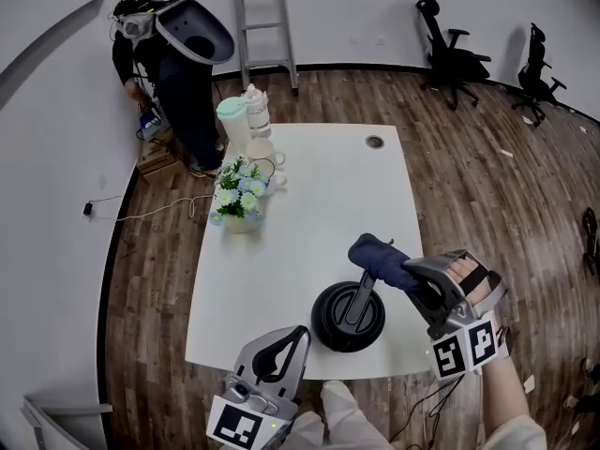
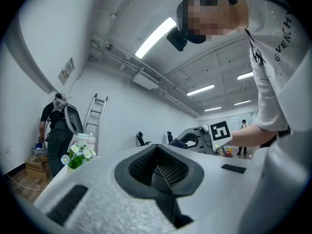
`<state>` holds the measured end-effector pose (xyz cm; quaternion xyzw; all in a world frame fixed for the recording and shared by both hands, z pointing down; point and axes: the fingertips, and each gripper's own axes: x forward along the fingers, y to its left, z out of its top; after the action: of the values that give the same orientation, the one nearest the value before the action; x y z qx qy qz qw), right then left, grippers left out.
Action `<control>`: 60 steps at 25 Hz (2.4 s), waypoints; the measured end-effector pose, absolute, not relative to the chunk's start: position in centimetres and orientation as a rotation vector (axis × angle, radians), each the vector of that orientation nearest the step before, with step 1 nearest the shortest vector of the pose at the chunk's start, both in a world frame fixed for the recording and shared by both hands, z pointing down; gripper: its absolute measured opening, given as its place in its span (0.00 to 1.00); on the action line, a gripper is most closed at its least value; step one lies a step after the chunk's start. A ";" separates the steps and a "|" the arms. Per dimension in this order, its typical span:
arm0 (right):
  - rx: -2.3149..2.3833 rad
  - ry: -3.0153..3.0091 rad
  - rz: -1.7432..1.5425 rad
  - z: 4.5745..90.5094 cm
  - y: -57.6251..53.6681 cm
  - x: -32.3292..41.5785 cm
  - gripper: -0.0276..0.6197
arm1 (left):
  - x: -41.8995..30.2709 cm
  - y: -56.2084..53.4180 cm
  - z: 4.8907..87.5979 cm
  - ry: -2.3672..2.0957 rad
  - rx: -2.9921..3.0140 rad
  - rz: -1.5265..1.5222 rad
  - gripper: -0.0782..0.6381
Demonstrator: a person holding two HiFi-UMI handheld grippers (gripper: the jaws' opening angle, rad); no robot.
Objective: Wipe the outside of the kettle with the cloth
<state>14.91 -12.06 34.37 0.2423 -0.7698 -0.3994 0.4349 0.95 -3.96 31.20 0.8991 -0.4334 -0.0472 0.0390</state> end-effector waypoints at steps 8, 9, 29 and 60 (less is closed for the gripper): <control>0.669 -2.071 -0.699 40.1 -12.7 14.9 0.14 | 0.8 -3.0 32.4 -1.325 2.748 -0.117 0.12; 0.680 -2.083 -0.668 40.6 -12.7 15.0 0.14 | 0.7 -2.9 32.5 -1.325 2.747 -0.114 0.12; 0.958 -1.926 -0.550 35.8 -4.2 16.9 0.14 | 1.3 0.4 32.3 -1.266 2.824 -0.124 0.12; 1.301 -2.429 0.387 39.1 11.6 9.3 0.14 | 1.1 6.9 35.4 -1.228 2.757 -0.223 0.12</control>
<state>9.35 11.57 39.07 0.4599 -0.8590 0.1369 0.1785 1.08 6.92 35.44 0.9095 -0.4050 -0.0736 0.0575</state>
